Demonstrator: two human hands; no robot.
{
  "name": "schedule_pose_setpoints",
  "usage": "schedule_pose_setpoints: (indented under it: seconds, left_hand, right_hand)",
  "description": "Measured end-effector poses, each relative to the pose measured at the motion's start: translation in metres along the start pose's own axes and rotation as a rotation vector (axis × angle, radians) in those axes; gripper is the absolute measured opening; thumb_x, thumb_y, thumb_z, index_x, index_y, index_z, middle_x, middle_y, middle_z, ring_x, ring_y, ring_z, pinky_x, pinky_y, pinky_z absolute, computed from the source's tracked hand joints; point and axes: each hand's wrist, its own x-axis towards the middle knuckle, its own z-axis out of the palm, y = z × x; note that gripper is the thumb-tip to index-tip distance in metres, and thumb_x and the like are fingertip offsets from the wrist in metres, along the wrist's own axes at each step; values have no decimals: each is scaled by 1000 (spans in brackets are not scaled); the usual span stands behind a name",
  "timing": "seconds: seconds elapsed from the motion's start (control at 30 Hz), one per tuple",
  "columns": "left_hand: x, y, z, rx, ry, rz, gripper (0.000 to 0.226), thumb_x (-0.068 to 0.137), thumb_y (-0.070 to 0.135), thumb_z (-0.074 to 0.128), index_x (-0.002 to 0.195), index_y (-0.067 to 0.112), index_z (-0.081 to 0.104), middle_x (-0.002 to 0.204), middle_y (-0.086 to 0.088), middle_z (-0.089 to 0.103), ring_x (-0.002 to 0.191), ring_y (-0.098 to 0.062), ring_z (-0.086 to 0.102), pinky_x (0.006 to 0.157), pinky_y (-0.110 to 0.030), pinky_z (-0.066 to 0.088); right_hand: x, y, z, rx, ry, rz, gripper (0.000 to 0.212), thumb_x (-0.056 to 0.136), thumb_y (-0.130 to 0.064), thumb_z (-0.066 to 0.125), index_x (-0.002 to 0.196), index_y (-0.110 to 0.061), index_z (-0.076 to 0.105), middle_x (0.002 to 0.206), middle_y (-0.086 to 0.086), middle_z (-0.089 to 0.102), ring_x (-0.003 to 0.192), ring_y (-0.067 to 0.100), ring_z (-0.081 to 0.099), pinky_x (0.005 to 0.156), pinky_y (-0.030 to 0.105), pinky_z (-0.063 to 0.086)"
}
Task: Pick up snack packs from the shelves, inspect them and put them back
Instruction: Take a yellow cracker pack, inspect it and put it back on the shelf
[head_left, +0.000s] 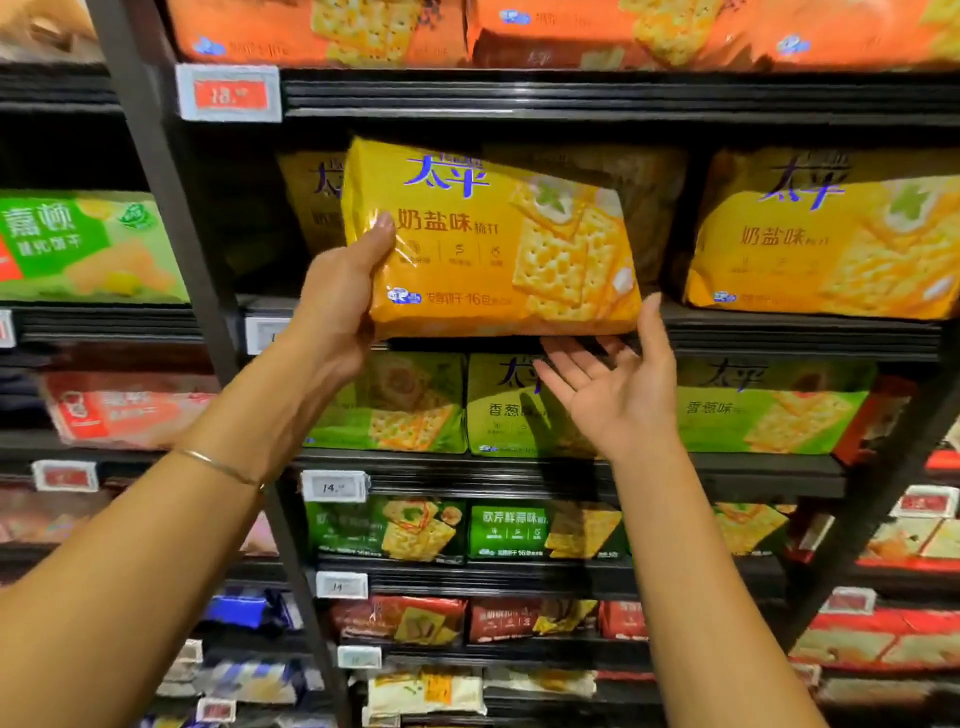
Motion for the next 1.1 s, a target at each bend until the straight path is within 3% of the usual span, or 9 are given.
schedule_pose_setpoints:
  seconds: [0.13,0.27,0.43,0.53,0.6,0.73,0.8,0.93,1.1]
  left_hand:
    - [-41,-20,-50,-37,-8,45,38,100,46,60,122,19,75,122,-10,77,111,-27,75,82,-42,64]
    - [-88,-52,-95,-131,23,17,34,106,40,52,119,24,79,127,-6,75,117,-23,72,86,-38,63]
    - [-139,-91,-157,-186,41,-117,43,109,45,40,133,25,71,137,-2,70,128,-24,65,94,-46,60]
    - [-170,-110,-178,-122,50,-219,82,79,67,72,148,25,56,145,-6,64,133,-31,62,98,-56,57]
    - [-190,-125,-192,-120,61,-251,104,66,71,80,153,22,50,145,-8,64,131,-32,63,94,-54,59]
    - [-221,-154,-223,-64,104,-320,106,68,71,82,154,21,46,142,-9,66,127,-33,65,93,-52,60]
    - [-231,-170,-231,-14,92,-342,108,68,70,83,155,18,44,141,-10,67,124,-33,67,92,-50,61]
    - [-252,-194,-238,51,-20,-376,81,82,62,76,148,23,50,139,-7,68,124,-29,68,92,-45,61]
    - [-274,-207,-251,112,1,-501,97,71,78,77,147,24,51,136,-10,69,122,-34,68,96,-57,58]
  right_hand:
    - [-7,18,1,76,-103,-19,67,90,-58,69,142,-17,60,140,15,65,126,37,65,106,59,50]
    - [-30,59,-7,13,-96,-35,30,99,-29,66,124,-15,76,132,12,72,123,33,68,106,57,51]
    - [-71,108,-23,-149,-34,23,64,86,-25,72,146,-9,55,137,14,68,123,32,66,100,56,53]
    - [-101,130,-38,-283,-97,69,45,93,-15,63,138,-9,58,121,7,75,113,27,71,94,49,57]
    - [-120,137,-54,-419,-161,91,50,94,-13,60,143,-7,52,128,9,71,122,28,66,101,49,54]
    - [-152,146,-94,-573,-276,253,66,83,-39,83,141,-15,59,133,7,70,124,26,66,100,44,58]
    - [-162,161,-104,-703,-192,280,57,85,-49,79,135,-24,67,135,4,71,126,24,66,99,38,57]
    - [-180,200,-117,-960,36,260,62,82,-66,74,132,-30,69,129,-4,74,121,16,69,98,29,57]
    - [-203,221,-130,-973,168,275,51,93,-67,59,125,-30,73,119,-8,78,112,10,73,101,36,57]
